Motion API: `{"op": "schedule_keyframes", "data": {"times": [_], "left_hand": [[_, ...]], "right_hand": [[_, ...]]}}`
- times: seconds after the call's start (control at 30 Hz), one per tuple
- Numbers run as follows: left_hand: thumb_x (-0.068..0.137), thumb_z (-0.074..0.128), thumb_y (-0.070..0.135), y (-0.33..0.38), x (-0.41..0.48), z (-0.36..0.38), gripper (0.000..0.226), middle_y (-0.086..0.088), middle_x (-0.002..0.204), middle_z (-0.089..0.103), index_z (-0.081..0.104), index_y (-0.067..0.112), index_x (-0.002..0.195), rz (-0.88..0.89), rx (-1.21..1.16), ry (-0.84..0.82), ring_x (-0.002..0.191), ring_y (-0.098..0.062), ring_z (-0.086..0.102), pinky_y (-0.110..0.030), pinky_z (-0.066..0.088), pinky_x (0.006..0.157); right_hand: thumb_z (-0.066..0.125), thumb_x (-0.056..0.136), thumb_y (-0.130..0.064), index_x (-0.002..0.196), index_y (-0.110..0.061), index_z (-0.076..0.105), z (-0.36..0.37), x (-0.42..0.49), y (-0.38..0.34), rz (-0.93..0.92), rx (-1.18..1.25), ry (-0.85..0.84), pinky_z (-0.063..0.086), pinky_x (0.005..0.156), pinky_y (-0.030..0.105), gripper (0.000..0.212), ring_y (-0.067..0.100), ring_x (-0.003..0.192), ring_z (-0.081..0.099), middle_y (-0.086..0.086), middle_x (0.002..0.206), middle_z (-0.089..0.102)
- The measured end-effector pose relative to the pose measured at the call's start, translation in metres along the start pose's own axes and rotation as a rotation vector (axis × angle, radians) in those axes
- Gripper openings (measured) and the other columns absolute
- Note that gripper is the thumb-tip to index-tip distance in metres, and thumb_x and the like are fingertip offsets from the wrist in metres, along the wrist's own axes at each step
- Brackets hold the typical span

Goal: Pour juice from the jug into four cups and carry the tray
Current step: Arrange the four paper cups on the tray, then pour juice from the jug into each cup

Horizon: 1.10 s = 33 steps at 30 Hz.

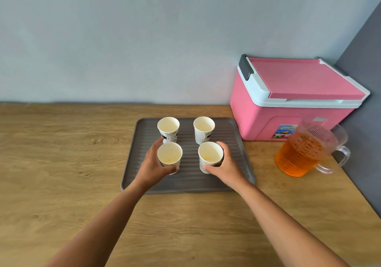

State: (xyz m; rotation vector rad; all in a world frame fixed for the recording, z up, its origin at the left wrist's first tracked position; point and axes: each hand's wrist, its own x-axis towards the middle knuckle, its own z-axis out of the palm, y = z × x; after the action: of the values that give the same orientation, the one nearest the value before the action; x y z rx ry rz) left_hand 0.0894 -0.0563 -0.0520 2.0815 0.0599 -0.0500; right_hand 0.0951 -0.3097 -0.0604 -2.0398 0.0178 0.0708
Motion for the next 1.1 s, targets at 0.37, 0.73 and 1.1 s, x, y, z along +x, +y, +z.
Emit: {"op": "schedule_keyframes", "data": {"times": [0.37,0.73,1.1], "left_hand": [[0.08,0.074,0.035,0.107,-0.019,0.016,0.044,0.018,0.122,0.059,0.059,0.037,0.122,0.329,-0.082,0.024,0.113,0.005,0.052,-0.013,0.038,0.094],[0.096,0.053,0.037,0.215,0.031,0.171,0.054,0.001,0.141,0.049,0.042,0.015,0.144,0.275,-0.229,-0.525,0.126,-0.008,0.047,-0.014,0.039,0.098],[0.085,0.032,0.077,0.241,0.055,0.251,0.059,0.01,0.133,0.057,0.06,0.037,0.12,0.168,-0.265,-0.709,0.128,-0.016,0.046,-0.044,0.031,0.111]], "right_hand": [[0.07,0.089,-0.025,0.11,-0.032,0.064,-0.082,-0.045,-0.005,-0.13,0.135,0.457,0.048,0.078,0.021,0.023,-0.002,0.086,0.064,-0.012,0.094,0.069],[0.049,0.101,-0.03,0.115,-0.023,0.061,-0.227,-0.078,0.044,0.068,0.156,1.001,0.042,0.069,0.005,0.02,0.01,0.097,0.059,0.007,0.122,0.062],[0.03,0.103,-0.049,0.148,-0.035,0.04,-0.241,-0.05,0.074,0.123,0.217,0.7,0.051,0.076,0.02,0.048,0.012,0.102,0.06,-0.003,0.119,0.056]]}}
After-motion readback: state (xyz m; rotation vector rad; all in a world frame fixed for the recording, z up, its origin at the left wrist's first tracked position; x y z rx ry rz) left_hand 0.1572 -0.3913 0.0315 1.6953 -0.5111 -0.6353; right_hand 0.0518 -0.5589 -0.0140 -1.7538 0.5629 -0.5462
